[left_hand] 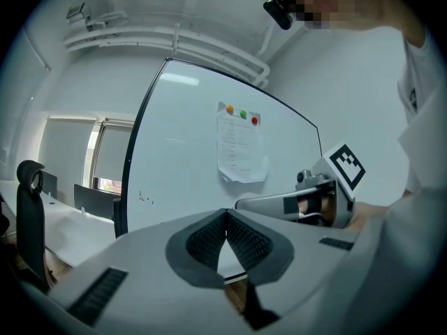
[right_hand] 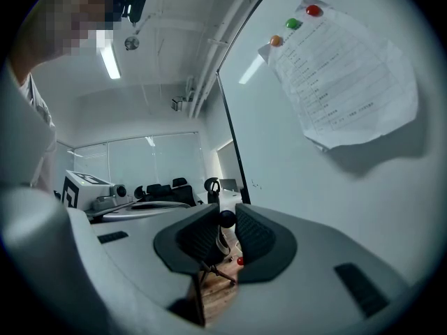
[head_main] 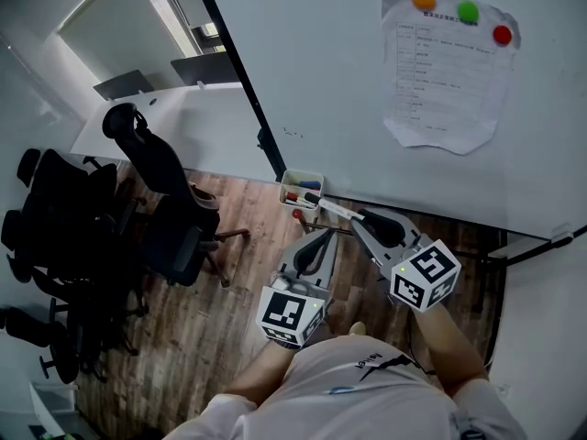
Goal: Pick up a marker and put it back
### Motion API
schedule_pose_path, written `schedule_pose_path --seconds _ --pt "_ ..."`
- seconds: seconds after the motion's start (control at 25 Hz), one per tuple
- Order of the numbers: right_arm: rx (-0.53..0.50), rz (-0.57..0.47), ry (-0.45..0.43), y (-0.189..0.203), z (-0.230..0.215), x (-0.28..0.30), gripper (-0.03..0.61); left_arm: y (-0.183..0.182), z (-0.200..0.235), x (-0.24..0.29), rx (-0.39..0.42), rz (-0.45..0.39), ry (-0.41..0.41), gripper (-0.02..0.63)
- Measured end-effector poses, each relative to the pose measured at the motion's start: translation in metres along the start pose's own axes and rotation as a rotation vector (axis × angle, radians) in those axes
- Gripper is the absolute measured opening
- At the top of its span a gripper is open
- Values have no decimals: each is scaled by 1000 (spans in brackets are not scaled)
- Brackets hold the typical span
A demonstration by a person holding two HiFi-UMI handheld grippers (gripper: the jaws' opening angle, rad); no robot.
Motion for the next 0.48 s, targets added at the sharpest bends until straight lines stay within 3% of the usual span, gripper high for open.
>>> schedule_pose_path --seconds 0.48 --pt "6 41 18 13 -5 26 80 7 24 -1 -9 25 -21 11"
Point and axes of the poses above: the fingertips, and each gripper's own axes: x forward along the fingers, z to its left, y out of its underside, the point moved 9 cm from there along -x, backward along the fingers, and after that the axes turned 2 degrees about -x, right-handed, at the moved point
